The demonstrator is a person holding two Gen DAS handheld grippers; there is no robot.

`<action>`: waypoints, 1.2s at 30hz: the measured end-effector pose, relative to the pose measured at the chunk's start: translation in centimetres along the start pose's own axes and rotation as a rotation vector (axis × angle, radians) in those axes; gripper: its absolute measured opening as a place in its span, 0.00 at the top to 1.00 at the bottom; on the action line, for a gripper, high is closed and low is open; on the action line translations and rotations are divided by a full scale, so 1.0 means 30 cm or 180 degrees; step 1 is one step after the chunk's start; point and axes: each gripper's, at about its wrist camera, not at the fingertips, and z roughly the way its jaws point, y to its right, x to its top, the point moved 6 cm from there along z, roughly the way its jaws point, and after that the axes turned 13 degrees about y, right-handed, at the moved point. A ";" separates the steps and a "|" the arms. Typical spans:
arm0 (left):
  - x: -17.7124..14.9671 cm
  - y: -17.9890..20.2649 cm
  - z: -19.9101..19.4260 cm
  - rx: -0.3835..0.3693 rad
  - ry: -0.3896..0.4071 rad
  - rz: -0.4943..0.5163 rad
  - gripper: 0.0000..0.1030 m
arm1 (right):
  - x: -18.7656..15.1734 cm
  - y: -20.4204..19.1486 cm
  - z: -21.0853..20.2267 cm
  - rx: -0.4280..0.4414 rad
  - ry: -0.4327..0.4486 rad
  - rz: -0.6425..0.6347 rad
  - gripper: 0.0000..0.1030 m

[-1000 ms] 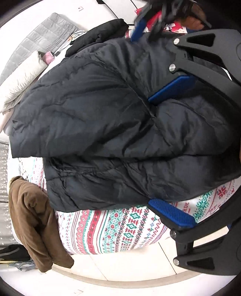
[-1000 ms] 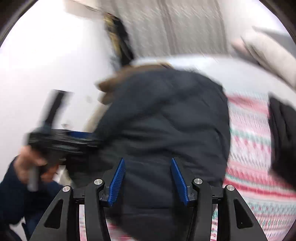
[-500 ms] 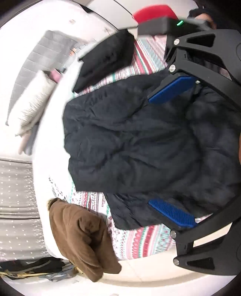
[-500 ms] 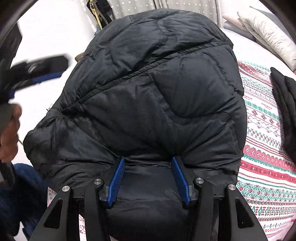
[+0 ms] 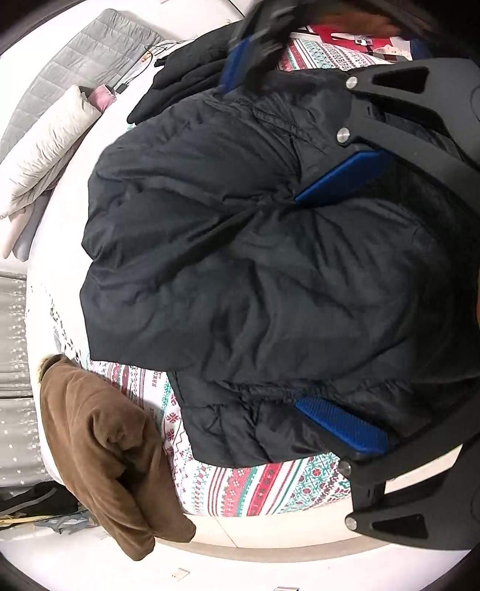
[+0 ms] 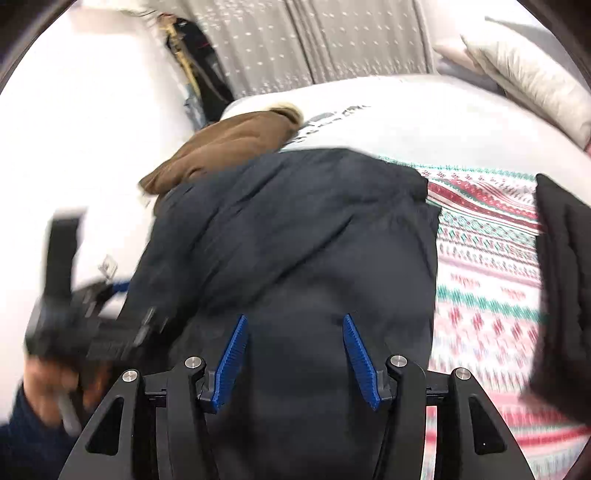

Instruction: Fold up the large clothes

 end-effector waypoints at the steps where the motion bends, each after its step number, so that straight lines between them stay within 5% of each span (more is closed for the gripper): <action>1: 0.001 0.001 0.003 0.0010 -0.0001 -0.0004 0.00 | 0.023 0.016 0.039 -0.0030 -0.0007 0.0017 0.47; 6: -0.007 0.016 0.014 0.0045 0.0017 -0.0006 0.00 | 0.071 0.082 0.197 -0.0111 -0.0083 0.0114 0.46; 10: -0.018 0.013 0.031 0.0103 -0.0002 0.0019 0.00 | 0.030 0.125 0.338 -0.0126 -0.0430 0.0252 0.39; 19: -0.011 -0.004 0.083 0.0115 -0.0084 0.0008 0.00 | -0.023 0.121 0.464 -0.0251 -0.0588 0.0214 0.32; 26: 0.021 -0.045 0.003 -0.0111 -0.0005 -0.0154 0.00 | 0.030 0.122 0.349 -0.0218 -0.0335 0.0259 0.30; 32: 0.010 -0.176 -0.145 -0.0157 0.0228 -0.0392 0.00 | 0.031 0.099 0.117 0.0191 -0.0037 0.0647 0.22; 36: -0.078 -0.194 -0.144 -0.0639 -0.0051 -0.0703 0.00 | -0.089 0.128 0.030 0.0253 -0.0183 0.0890 0.21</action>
